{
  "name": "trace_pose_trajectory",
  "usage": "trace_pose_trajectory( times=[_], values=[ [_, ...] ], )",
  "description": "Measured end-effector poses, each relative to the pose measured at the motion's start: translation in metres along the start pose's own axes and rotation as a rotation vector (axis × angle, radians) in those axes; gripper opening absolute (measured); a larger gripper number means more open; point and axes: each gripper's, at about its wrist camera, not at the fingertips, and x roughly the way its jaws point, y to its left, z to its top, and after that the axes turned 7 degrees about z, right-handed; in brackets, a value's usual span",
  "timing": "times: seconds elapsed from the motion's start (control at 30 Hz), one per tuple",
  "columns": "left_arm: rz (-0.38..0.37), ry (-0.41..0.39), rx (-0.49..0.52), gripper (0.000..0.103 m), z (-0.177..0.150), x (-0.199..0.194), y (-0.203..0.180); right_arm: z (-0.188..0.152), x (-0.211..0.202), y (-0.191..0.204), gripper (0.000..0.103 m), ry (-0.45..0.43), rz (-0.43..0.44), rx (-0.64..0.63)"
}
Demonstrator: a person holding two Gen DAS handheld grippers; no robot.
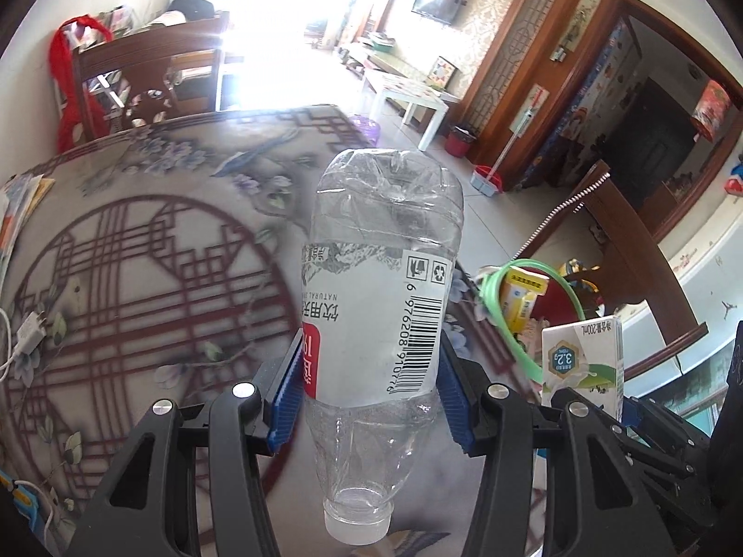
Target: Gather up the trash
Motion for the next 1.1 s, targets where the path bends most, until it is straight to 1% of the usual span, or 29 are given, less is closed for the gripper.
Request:
trace_pose_trajectory(
  times=[0.17,0.27,0.37,0.47,0.5,0.53,0.57,0.6,0.67,0.7,0.73,0.77,0.8,0.83,0.87,0.93,1.0,1.1],
  values=[
    [-0.076,0.014,0.053,0.049,0.008,0.016,-0.045,0.013,-0.008,-0.059,0.037,-0.034,-0.097,0.063],
    [-0.128,0.039,0.105,0.049,0.014,0.034,-0.085,0.026,-0.010,-0.100,0.037,-0.056,-0.156,0.095],
    [-0.172,0.052,0.168,0.049,0.023,0.054,-0.130,0.041,-0.010,-0.140,0.037,-0.068,-0.177,0.138],
    [-0.217,0.061,0.199,0.050,0.032,0.073,-0.167,0.054,-0.008,-0.172,0.039,-0.086,-0.200,0.157],
    [-0.232,0.054,0.202,0.054,0.037,0.081,-0.179,0.057,-0.007,-0.180,0.053,-0.092,-0.205,0.157],
    [-0.234,0.048,0.205,0.069,0.040,0.086,-0.188,0.062,-0.006,-0.189,0.064,-0.106,-0.216,0.154],
    [-0.231,0.039,0.209,0.075,0.044,0.090,-0.195,0.065,-0.006,-0.195,0.079,-0.121,-0.242,0.148],
    [-0.226,0.033,0.213,0.081,0.047,0.092,-0.202,0.068,-0.008,-0.201,0.079,-0.131,-0.276,0.138],
    [-0.240,0.029,0.224,0.081,0.053,0.090,-0.210,0.072,-0.013,-0.205,0.079,-0.136,-0.292,0.133],
    [-0.245,0.019,0.228,0.082,0.054,0.086,-0.212,0.072,-0.020,-0.205,0.079,-0.154,-0.305,0.136],
    [-0.244,-0.005,0.236,0.086,0.056,0.079,-0.213,0.073,-0.026,-0.204,0.080,-0.167,-0.311,0.136],
    [-0.232,-0.030,0.245,0.088,0.056,0.072,-0.212,0.072,-0.033,-0.200,0.083,-0.185,-0.316,0.129],
    [-0.209,-0.063,0.251,0.093,0.056,0.063,-0.211,0.071,-0.042,-0.194,0.089,-0.206,-0.320,0.121],
    [-0.193,-0.092,0.252,0.094,0.056,0.055,-0.211,0.072,-0.049,-0.190,0.092,-0.226,-0.322,0.114],
    [-0.185,-0.127,0.253,0.094,0.056,0.046,-0.208,0.071,-0.058,-0.183,0.097,-0.254,-0.324,0.102],
    [-0.175,-0.201,0.251,0.095,0.055,0.025,-0.201,0.071,-0.075,-0.166,0.098,-0.318,-0.333,0.073],
    [-0.140,-0.297,0.243,0.095,0.054,0.000,-0.194,0.071,-0.087,-0.148,0.098,-0.370,-0.335,0.041],
    [-0.089,-0.400,0.236,0.095,0.056,-0.027,-0.185,0.072,-0.102,-0.122,0.098,-0.434,-0.322,-0.008]
  ],
)
